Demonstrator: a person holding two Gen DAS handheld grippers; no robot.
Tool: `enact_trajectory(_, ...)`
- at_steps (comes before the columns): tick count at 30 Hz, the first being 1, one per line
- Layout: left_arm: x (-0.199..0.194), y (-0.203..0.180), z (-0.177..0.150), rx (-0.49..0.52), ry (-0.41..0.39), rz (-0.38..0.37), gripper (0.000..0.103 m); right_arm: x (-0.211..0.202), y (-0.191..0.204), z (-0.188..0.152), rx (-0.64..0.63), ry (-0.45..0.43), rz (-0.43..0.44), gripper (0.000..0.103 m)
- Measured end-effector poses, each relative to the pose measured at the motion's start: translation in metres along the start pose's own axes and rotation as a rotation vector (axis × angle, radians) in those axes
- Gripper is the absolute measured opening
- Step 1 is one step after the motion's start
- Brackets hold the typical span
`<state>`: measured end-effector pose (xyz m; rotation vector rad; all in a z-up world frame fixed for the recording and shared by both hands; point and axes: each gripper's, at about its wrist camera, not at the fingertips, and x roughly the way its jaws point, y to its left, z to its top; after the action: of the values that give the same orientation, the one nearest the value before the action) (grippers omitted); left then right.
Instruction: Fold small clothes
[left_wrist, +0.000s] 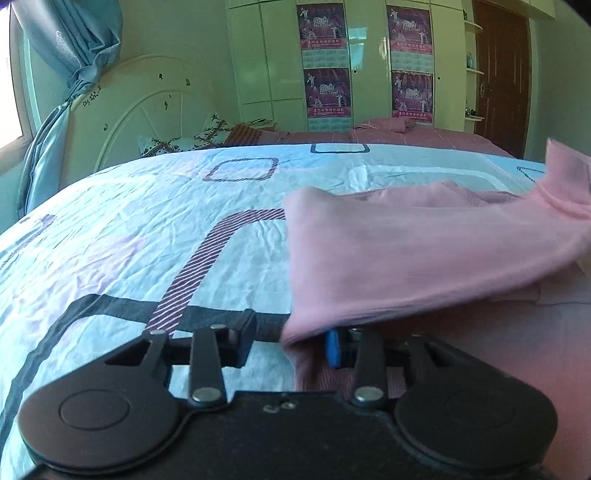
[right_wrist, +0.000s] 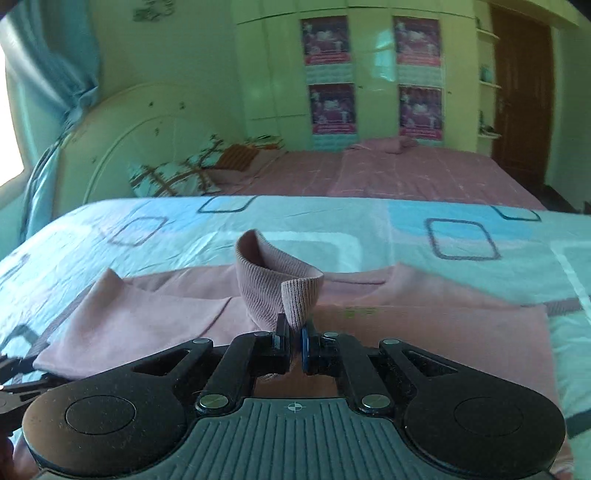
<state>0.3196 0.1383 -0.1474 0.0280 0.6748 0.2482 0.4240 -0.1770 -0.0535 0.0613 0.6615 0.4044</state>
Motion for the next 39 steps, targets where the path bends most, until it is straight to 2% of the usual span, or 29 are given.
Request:
enact_trajectory(1, 0.0, 0.001, 0.0, -0.013, 0.002, -0.018, 0.03, -0.005, -0.015, 0.001, 0.034, -0.004, -0.027, 0.005)
enact_trajectory(2, 0.002, -0.002, 0.0, -0.01, 0.011, -0.038, 0.02, -0.008, -0.028, -0.001, 0.059, 0.005, -0.045, 0.005)
enact_trajectory(4, 0.003, -0.008, -0.001, 0.008, 0.019, -0.046, 0.01, -0.009, -0.051, -0.008, 0.121, 0.066, -0.03, 0.005)
enact_trajectory(8, 0.003, -0.006, -0.003, -0.011, 0.03, -0.052, 0.01, -0.006, -0.076, -0.028, 0.199, 0.147, -0.032, 0.005)
enact_trajectory(11, 0.002, -0.003, -0.004, -0.001, 0.037, -0.062, 0.01, -0.013, -0.094, -0.039, 0.318, 0.159, 0.001, 0.007)
enact_trajectory(13, 0.001, -0.001, -0.004, 0.001, 0.041, -0.066, 0.01, -0.018, -0.101, -0.042, 0.363, 0.16, 0.007, 0.031)
enact_trajectory(14, 0.001, 0.001, -0.002, 0.0, 0.044, -0.069, 0.01, -0.021, -0.103, -0.042, 0.375, 0.15, 0.002, 0.062)
enact_trajectory(15, 0.001, 0.001, -0.002, -0.002, 0.047, -0.072, 0.01, -0.026, -0.105, -0.043, 0.383, 0.135, -0.003, 0.074)
enact_trajectory(16, 0.0, 0.003, -0.001, -0.009, 0.054, -0.084, 0.01, -0.03, -0.108, -0.043, 0.386, 0.113, -0.001, 0.074)
enact_trajectory(18, -0.004, 0.005, 0.0, -0.025, 0.073, -0.107, 0.015, -0.031, -0.11, -0.043, 0.377, 0.133, 0.015, 0.074)
enact_trajectory(20, -0.01, 0.01, 0.001, -0.054, 0.082, -0.13, 0.025, -0.027, -0.11, -0.044, 0.38, 0.153, 0.013, 0.074)
enact_trajectory(22, -0.017, 0.016, 0.004, -0.095, 0.098, -0.156, 0.027, -0.022, -0.109, -0.047, 0.392, 0.16, 0.011, 0.074)
enact_trajectory(23, -0.021, 0.02, 0.006, -0.122, 0.1, -0.167, 0.031, -0.019, -0.107, -0.047, 0.391, 0.16, 0.013, 0.064)
enact_trajectory(24, -0.025, 0.022, 0.008, -0.138, 0.093, -0.17, 0.033, -0.017, -0.103, -0.047, 0.378, 0.167, 0.013, 0.045)
enact_trajectory(26, -0.03, 0.023, 0.014, -0.162, 0.071, -0.164, 0.046, -0.011, -0.095, -0.047, 0.34, 0.181, -0.004, 0.037)
enact_trajectory(28, -0.023, 0.023, 0.024, -0.186, 0.073, -0.172, 0.048, -0.012, -0.091, -0.047, 0.312, 0.179, -0.012, 0.012)
enact_trajectory(29, -0.016, 0.021, 0.029, -0.198, 0.079, -0.179, 0.048, -0.013, -0.09, -0.047, 0.293, 0.178, -0.028, 0.007)
enact_trajectory(33, 0.014, 0.005, 0.049, -0.198, 0.082, -0.197, 0.048, -0.025, -0.097, -0.047, 0.273, 0.149, -0.062, 0.007)
enact_trajectory(36, 0.04, -0.001, 0.061, -0.21, 0.099, -0.196, 0.048, -0.023, -0.104, -0.05, 0.284, 0.187, -0.026, 0.009)
enact_trajectory(37, 0.047, -0.001, 0.064, -0.218, 0.102, -0.193, 0.049, -0.026, -0.107, -0.047, 0.302, 0.168, -0.021, 0.015)
enact_trajectory(39, 0.062, -0.001, 0.069, -0.229, 0.115, -0.176, 0.056, -0.029, -0.111, -0.04, 0.32, 0.132, -0.035, 0.061)
